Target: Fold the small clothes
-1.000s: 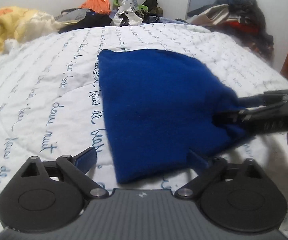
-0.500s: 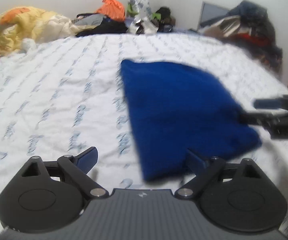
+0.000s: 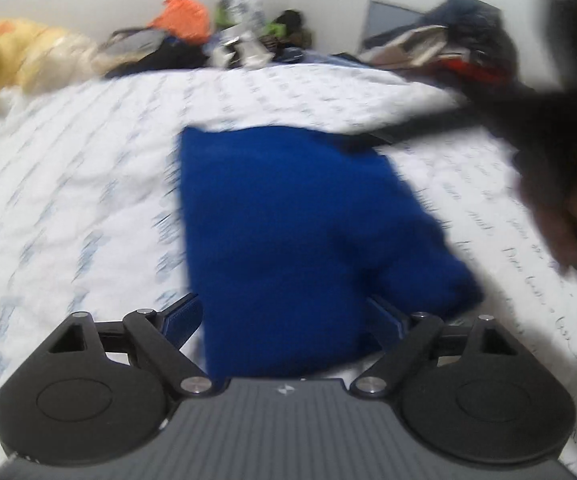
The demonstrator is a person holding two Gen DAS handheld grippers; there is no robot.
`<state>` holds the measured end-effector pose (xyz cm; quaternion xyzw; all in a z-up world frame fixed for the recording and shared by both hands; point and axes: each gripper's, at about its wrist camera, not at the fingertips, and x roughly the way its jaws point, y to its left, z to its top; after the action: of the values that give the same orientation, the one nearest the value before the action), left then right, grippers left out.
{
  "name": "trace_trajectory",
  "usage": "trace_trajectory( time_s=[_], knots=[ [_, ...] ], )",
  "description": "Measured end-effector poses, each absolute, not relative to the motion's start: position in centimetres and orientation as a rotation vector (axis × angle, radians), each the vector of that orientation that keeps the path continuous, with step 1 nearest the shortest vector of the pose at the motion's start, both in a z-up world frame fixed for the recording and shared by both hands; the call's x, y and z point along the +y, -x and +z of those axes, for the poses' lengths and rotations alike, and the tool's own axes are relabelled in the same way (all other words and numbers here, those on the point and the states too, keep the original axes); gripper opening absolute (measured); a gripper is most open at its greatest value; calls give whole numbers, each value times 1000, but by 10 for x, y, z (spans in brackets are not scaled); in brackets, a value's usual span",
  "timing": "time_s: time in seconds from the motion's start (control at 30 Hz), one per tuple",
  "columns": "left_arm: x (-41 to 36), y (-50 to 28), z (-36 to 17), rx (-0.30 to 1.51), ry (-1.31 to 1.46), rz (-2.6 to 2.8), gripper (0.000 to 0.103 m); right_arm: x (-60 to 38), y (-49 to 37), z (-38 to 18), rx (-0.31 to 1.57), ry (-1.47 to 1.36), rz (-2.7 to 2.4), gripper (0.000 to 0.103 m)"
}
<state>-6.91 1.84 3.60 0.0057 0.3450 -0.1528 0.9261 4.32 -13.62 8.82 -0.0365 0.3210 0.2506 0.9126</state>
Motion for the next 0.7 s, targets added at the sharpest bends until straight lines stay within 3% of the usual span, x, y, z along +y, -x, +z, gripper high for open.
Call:
trace_trajectory(
  time_s=[0.13, 0.2, 0.37, 0.53, 0.67, 0.7],
  knots=[
    [0, 52, 19, 731, -75, -327, 94, -126, -94, 60, 790, 170, 463, 75],
    [-3, 54, 15, 724, -97, -330, 96, -148, -103, 34, 814, 112, 451, 89],
    [-3, 55, 9, 707, -94, -336, 99, -159, -103, 51, 857, 97, 417, 90],
    [-3, 56, 8, 702, -99, -337, 101, -124, -95, 87, 701, 36, 524, 91],
    [-3, 58, 9, 702, -97, -343, 101, -86, -123, 54, 864, 130, 565, 90],
    [-3, 58, 8, 701, -96, -343, 101, -86, -127, 36, 879, 173, 550, 97]
  ],
)
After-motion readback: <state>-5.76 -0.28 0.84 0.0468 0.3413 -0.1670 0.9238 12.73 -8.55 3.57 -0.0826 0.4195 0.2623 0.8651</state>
